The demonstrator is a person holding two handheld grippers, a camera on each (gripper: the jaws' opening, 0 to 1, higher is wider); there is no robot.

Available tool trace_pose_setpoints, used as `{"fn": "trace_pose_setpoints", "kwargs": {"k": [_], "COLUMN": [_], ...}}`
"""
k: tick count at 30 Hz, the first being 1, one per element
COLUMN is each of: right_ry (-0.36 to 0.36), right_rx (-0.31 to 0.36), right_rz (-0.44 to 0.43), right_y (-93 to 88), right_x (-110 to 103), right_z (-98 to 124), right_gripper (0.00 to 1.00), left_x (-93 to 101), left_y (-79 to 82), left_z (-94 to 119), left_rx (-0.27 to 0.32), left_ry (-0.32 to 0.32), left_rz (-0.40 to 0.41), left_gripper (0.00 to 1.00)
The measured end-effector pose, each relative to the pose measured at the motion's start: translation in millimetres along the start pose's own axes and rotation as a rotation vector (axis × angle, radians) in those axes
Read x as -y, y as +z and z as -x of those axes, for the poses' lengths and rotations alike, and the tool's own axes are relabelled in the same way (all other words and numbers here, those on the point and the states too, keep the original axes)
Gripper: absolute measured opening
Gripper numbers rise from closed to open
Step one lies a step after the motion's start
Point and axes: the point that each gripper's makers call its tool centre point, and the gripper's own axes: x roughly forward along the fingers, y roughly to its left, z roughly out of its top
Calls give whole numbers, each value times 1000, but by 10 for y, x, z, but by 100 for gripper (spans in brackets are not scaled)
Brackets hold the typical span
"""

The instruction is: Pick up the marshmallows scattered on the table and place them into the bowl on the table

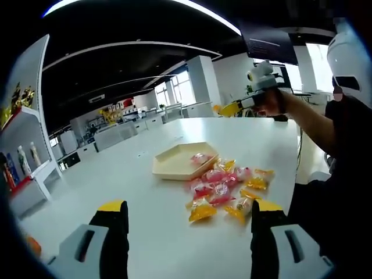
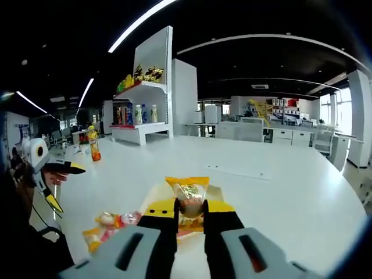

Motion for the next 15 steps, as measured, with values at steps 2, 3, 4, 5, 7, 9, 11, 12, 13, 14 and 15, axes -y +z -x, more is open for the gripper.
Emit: {"fn": "trace_pose_setpoints", "kwargs": {"k": [2, 3, 4, 5, 7, 9, 11, 12, 13, 14, 15], "right_ry": [3, 4, 3, 4, 12, 12, 11, 10, 11, 12, 12], "right_rx": [-1, -2, -3, -2, 2, 7, 11, 14, 16, 18, 20], "right_rz": [-5, -6, -7, -7, -17, -21, -20, -18, -16, -15, -14], "right_y": [-5, -5, -3, 1, 21, 49, 81, 103, 125, 145, 164], "right_x": [3, 5, 6, 3, 3, 12, 20, 24, 32, 35, 39], "right_z": [-22, -32, -39, -47, -61, -64, -69, -75, -84, -96, -107], "right_gripper": [15, 15, 15, 15, 15, 15, 15, 15, 15, 15, 15], "left_x": [-3, -3, -1, -1, 3, 5, 3, 2, 0, 1, 5], "left_y": [2, 0, -1, 1, 5, 13, 20, 22, 25, 26, 26], "left_z": [0, 0, 0, 0, 0, 2, 5, 6, 7, 6, 5], "left_rx": [1, 0, -1, -1, 0, 1, 3, 4, 5, 5, 4], "left_ry": [2, 3, 2, 2, 1, 1, 1, 1, 2, 2, 0], "left_rz": [0, 1, 0, -1, -2, -5, -5, -5, -5, -5, -7], "left_gripper": [86, 86, 86, 86, 86, 86, 86, 86, 86, 86, 86]}}
